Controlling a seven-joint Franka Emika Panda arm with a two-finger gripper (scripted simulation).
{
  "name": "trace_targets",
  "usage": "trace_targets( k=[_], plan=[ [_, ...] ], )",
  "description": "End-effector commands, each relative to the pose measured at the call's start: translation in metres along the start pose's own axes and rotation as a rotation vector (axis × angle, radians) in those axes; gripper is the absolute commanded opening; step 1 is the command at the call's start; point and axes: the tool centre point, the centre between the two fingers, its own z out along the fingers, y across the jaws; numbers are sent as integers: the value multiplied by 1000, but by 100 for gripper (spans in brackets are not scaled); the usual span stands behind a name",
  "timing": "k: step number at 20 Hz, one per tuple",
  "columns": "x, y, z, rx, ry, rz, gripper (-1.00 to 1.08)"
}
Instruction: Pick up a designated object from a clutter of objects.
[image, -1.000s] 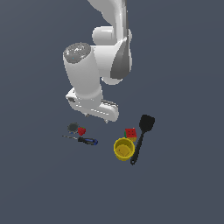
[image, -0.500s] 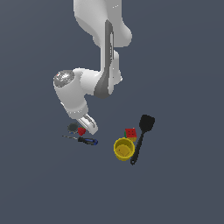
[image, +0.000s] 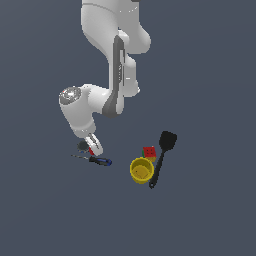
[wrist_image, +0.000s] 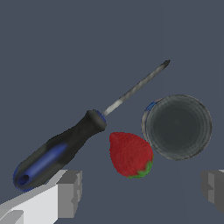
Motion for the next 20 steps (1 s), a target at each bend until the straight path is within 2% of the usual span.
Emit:
trace_targets(
  k=[1, 19, 20],
  plan=[
    [0, 0, 0, 0, 0, 0, 100],
    [0, 1, 51, 0, 2, 7, 100],
    [0, 1, 51, 0, 2, 7, -100]
  ],
)
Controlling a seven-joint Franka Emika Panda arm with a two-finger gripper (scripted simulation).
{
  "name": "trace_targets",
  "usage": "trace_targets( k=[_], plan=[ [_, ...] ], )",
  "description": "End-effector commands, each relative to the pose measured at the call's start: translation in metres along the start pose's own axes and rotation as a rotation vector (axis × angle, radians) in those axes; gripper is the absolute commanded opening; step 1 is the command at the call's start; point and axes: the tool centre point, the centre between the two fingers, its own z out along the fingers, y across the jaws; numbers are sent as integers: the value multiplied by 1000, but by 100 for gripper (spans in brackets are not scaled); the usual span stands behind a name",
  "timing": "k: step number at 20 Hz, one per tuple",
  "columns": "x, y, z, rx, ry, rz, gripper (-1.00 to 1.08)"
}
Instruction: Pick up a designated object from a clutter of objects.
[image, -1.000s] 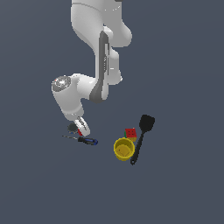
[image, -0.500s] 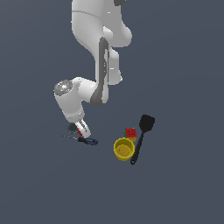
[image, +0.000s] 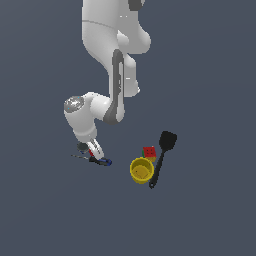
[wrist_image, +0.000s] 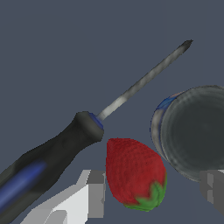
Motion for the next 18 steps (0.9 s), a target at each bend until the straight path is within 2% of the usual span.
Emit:
trace_targets(
  k=[1, 9, 10, 18],
  plan=[
    [-1, 2, 14, -12, -5, -8, -100],
    [-1, 2, 14, -12, -5, -8, -100],
    [2, -5, 0, 6, 6, -7, -100],
    [-2, -8, -16, 6, 5, -7, -100]
  ],
)
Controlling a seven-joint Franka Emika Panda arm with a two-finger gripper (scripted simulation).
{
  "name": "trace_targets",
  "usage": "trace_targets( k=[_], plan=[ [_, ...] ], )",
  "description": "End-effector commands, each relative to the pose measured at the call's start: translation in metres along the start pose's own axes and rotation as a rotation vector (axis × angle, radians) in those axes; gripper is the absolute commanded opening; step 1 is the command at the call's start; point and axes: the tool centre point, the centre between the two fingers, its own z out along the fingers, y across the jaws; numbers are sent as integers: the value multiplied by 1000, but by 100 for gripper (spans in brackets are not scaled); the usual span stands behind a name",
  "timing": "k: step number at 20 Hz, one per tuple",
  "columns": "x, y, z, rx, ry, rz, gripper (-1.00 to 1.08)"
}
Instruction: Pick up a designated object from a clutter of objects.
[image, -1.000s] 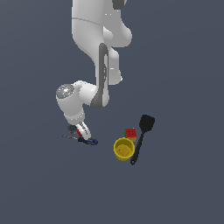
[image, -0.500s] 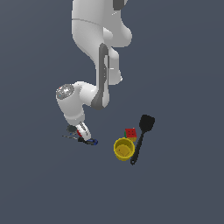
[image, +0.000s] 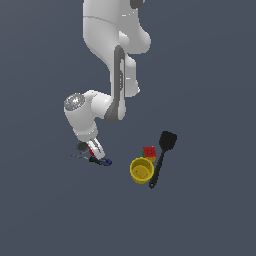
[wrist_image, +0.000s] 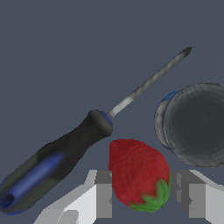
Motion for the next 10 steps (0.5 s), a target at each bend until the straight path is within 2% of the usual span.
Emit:
trace_targets(
  k=[1, 10],
  plan=[
    [-2, -2, -10, 1, 1, 0, -100],
    [-16, -16, -73, -3, -2, 1, -100]
  ],
)
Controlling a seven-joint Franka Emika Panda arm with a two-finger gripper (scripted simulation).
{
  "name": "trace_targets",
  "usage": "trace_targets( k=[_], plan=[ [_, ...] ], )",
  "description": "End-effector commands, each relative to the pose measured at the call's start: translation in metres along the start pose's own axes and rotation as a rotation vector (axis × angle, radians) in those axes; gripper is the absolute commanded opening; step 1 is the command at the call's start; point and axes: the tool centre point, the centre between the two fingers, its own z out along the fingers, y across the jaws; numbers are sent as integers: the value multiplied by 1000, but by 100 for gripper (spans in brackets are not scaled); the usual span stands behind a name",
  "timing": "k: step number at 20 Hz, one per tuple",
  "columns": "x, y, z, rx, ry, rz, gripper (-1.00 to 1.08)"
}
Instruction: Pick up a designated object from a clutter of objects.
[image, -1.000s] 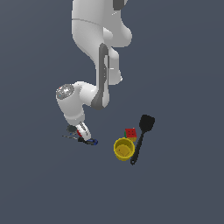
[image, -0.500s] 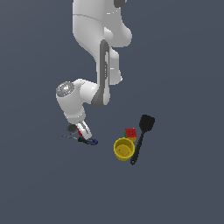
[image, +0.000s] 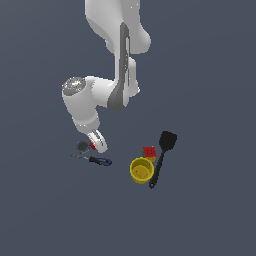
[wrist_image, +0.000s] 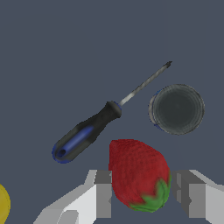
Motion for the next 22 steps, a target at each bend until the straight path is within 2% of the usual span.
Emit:
trace_targets(
  k=[1, 22],
  plan=[
    [-5, -5, -23, -1, 0, 0, -100],
    [-48, -55, -236, -14, -3, 0, -100]
  ],
)
